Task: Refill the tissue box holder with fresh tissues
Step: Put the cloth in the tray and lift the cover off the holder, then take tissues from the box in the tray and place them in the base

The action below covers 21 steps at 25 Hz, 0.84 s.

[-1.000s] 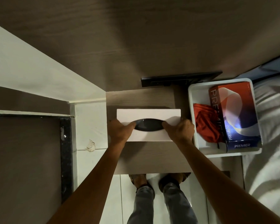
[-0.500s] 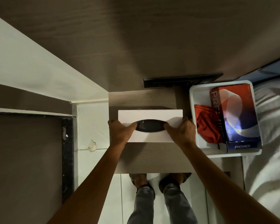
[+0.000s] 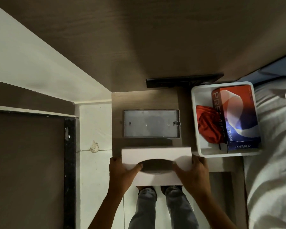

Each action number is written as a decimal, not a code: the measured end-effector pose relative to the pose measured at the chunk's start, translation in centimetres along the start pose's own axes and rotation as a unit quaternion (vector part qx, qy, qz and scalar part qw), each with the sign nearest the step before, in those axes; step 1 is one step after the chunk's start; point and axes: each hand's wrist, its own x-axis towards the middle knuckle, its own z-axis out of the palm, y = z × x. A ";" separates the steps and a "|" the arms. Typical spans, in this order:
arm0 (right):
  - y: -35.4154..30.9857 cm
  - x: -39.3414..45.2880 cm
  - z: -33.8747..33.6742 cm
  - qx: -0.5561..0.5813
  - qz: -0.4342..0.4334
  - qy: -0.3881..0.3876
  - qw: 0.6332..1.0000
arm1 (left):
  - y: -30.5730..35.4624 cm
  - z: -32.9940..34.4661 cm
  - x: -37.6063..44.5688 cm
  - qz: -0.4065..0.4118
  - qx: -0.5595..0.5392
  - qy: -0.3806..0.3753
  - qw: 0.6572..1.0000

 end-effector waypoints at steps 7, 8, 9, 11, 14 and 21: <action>1.6 2.3 3.2 0.004 0.010 0.013 1.000 | -1.7 1.7 1.1 -0.003 0.002 0.034 0.999; 1.5 2.7 3.4 0.011 0.007 0.019 1.000 | -1.6 1.9 1.4 0.007 -0.006 0.042 0.999; 1.5 2.9 3.6 0.018 0.003 0.023 1.000 | -1.4 2.1 1.6 0.016 -0.013 0.050 0.999; 1.6 3.5 3.8 0.029 -0.001 0.024 0.999 | -1.2 2.3 2.0 0.026 -0.018 0.058 0.998; 1.7 4.3 4.1 0.032 -0.006 0.029 0.999 | -1.1 2.5 2.6 0.035 -0.016 0.060 0.997; 1.8 4.2 3.9 0.031 -0.025 0.030 0.999 | -1.8 2.6 3.3 0.050 -0.020 0.052 0.997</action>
